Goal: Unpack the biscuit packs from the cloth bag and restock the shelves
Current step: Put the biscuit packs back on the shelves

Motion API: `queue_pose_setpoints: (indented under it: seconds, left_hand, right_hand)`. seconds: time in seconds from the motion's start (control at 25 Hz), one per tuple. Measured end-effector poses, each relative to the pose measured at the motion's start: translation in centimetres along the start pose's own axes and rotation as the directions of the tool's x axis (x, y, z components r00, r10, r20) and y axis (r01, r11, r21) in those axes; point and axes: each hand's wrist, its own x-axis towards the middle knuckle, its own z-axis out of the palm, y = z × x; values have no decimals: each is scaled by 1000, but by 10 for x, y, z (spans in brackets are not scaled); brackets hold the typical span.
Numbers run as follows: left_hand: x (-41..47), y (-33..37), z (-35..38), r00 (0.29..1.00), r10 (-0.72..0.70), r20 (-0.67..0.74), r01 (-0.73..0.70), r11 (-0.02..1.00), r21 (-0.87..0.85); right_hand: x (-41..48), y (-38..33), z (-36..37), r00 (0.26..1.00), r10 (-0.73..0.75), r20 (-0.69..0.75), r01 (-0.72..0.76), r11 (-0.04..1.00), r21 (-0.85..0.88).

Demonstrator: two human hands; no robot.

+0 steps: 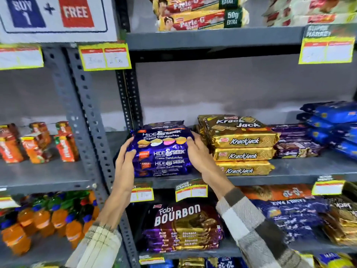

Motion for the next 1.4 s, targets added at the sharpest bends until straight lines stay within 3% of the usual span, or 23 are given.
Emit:
queue_pose_setpoints:
  seconds: [0.12, 0.4, 0.52, 0.6, 0.72, 0.8, 0.88, 1.0, 1.08, 1.2, 1.4]
  left_hand:
    - [19, 0, 6, 998, -59, -1, 59, 993, 106]
    - [37, -5, 6, 997, -65, 43, 50, 953, 298]
    - [34, -2, -2, 995, -56, 78, 21, 919, 395]
    - [25, 5, -3, 993, 23, 116, -80, 853, 516]
    - [9, 25, 0, 958, 180, 224, -283, 720, 633]
    - [-6, 42, -7, 923, 280, 263, -384, 630, 675]
    - [-20, 57, -22, 889, 405, 215, -411, 497, 764]
    - [-43, 77, -76, 825, 557, 96, -278, 252, 927]
    - [-63, 84, -134, 824, 567, 25, -133, 149, 980]
    - [-117, 93, -241, 808, 571, -147, 117, 89, 989]
    - [-247, 91, -402, 704, 518, -485, 538, 57, 841]
  right_hand:
    - [16, -3, 3, 1000, 23, -5, -23, 992, -121]
    - [36, 5, 14, 998, -11, -63, 14, 999, 45]
    - [32, 3, 13, 996, -56, -71, 54, 998, -29]
    - [28, 4, 10, 993, -88, -75, 73, 980, -184]
    - [13, 1, 11, 923, -338, -187, 168, 788, -593]
    - [-5, -12, 27, 839, -522, -155, 320, 703, -635]
    - [-24, -27, 53, 790, -608, -79, 462, 676, -575]
    - [-56, -43, 113, 705, -709, 22, 635, 617, -465]
    - [-82, -48, 159, 629, -770, 106, 743, 556, -374]
    - [-141, -53, 243, 536, -810, 238, 843, 501, -193]
    - [-275, -37, 394, 409, -748, 523, 881, 472, -14]
